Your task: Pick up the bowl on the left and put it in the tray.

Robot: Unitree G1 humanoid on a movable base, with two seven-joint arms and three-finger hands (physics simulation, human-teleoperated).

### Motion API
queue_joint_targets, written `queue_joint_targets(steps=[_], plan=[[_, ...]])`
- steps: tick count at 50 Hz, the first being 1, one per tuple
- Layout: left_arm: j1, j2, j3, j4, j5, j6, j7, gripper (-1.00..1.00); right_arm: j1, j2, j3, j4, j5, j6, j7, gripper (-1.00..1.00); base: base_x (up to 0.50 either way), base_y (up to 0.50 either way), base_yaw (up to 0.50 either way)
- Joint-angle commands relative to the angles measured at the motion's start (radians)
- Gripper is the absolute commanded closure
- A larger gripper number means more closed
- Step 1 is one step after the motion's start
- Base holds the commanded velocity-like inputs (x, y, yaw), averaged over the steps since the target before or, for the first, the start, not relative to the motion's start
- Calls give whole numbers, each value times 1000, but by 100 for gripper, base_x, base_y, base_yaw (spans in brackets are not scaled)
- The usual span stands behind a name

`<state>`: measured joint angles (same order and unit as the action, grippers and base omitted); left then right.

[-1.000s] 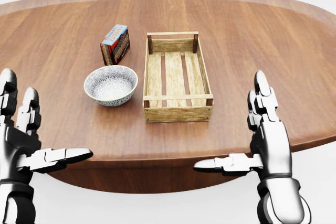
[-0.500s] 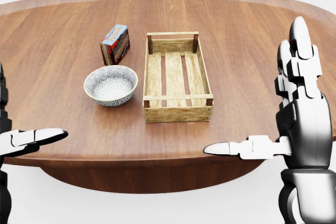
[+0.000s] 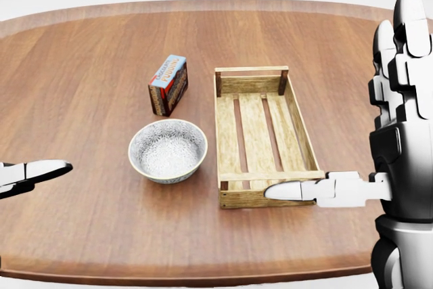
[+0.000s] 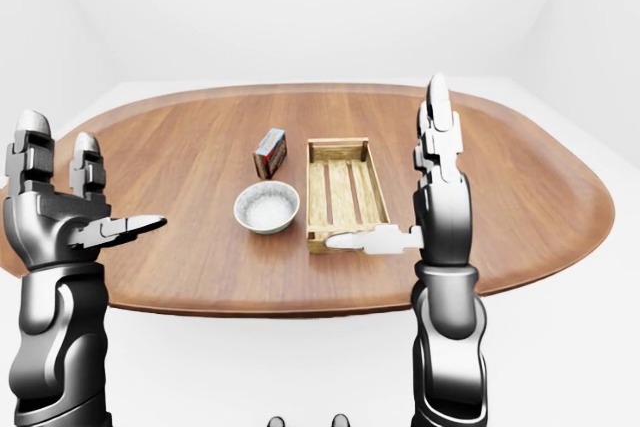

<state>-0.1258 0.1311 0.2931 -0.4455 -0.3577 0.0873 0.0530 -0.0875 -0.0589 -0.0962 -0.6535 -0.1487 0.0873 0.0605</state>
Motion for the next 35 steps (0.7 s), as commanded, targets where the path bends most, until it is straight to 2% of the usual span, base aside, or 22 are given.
queue_joint_targets(steps=[1, 13, 30, 35], plan=[[8, -10, -37, 47, 56, 0, -1, -100, 3, 5, 0, -11, 0, 0, 2, -100, 46, 38, 0], [22, -13, -41, 81, 67, 0, -19, -100, 11, 11, -20, -42, 69, 0, -7, -100, 48, 29, 0], [28, -3, -8, 81, 54, 0, -22, -100, 22, 5, -18, -34, 91, 0, -12, -100, 50, 3, 0], [28, -4, -14, 79, 55, 0, -19, -100, 14, -2, -22, -50, 87, 0, -5, -100, 50, 1, 0]])
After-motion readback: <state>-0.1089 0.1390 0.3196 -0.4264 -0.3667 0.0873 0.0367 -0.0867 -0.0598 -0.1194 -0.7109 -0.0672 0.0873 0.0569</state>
